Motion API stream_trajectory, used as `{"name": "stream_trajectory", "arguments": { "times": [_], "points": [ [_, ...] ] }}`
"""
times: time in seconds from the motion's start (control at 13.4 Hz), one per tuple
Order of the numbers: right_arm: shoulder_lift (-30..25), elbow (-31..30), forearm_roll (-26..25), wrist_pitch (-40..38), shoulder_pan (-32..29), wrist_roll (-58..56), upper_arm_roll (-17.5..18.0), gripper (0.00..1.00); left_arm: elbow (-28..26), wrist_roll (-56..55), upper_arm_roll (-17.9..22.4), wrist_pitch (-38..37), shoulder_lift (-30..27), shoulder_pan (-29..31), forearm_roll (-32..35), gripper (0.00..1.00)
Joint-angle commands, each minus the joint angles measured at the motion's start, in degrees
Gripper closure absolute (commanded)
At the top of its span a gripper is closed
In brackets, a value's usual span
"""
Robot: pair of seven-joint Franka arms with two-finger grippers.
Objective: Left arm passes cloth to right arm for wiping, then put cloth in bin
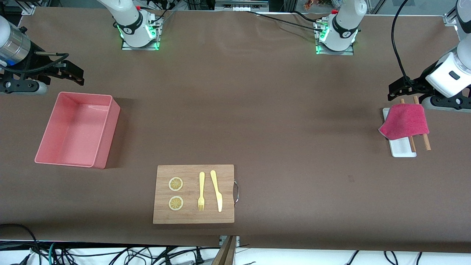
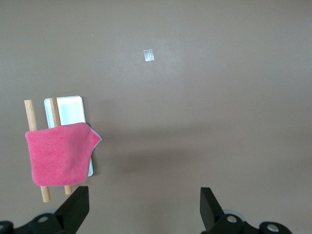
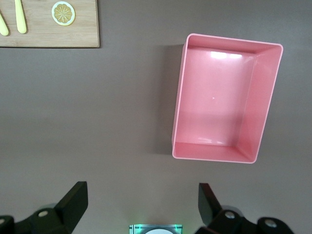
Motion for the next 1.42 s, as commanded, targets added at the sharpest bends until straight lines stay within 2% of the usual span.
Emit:
{"name": "stream_trajectory", "arguments": {
  "times": [0.0,0.22,0.75,0.97,1.2,1.35],
  "points": [
    [-0.31,0.59,-0.56,-0.90,0.27,0.07,-0.16,0.00,-0.83,-0.65,0.92,-0.35,-1.16,-0.95,-0.41,0.00],
    [-0.14,0.76,-0.47,-0.64,0.18,0.07,-0.25,0.00,-0.83,-0.56,0.92,-1.22,-1.16,-0.95,-0.41,0.00],
    [-0.22,0.76,-0.30,-0.37,0.27,0.07,0.02,0.00,-1.62,-0.74,0.74,-13.78,-0.37,-2.35,1.69,0.00],
    [-0.22,0.76,-0.30,-0.28,0.27,0.07,0.02,0.00,-7.58,-0.83,-0.74,-13.80,1.30,-4.63,8.78,0.00],
    [-0.22,0.76,-0.30,-0.28,0.27,0.07,0.02,0.00,-15.56,-1.00,-6.89,-13.54,4.38,-6.29,23.02,0.00],
    [-0.22,0.76,-0.38,-0.37,0.27,0.07,-0.07,0.00,-22.42,-1.00,-6.99,-9.26,4.73,-7.98,27.52,0.00]
  ]
}}
